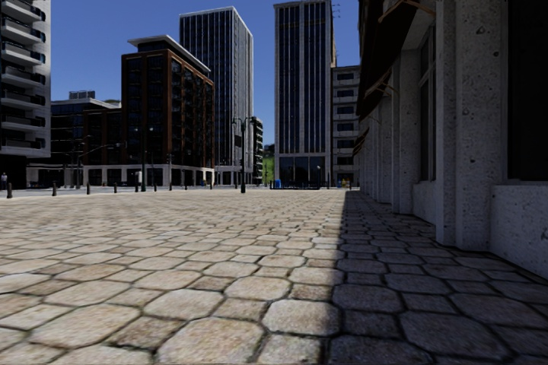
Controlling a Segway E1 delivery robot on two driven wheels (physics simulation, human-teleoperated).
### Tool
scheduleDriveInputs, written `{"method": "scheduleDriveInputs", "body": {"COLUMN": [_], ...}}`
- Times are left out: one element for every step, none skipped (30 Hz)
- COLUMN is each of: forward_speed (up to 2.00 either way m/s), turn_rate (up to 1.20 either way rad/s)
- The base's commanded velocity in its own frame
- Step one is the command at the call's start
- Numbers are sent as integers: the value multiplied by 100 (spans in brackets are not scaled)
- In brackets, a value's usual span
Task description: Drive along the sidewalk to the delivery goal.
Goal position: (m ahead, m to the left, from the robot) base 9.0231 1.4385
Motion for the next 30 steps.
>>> {"method": "scheduleDriveInputs", "body": {"forward_speed": [200,200,200,200,200,200,200,200,200,200,200,200,200,200,200,200,200,200,200,200,200,200,200,200,200,200,200,200,200,200], "turn_rate": [0,0,0,0,0,0,0,0,0,0,0,0,0,0,0,0,0,0,0,0,0,0,0,0,0,0,0,0,0,0]}}
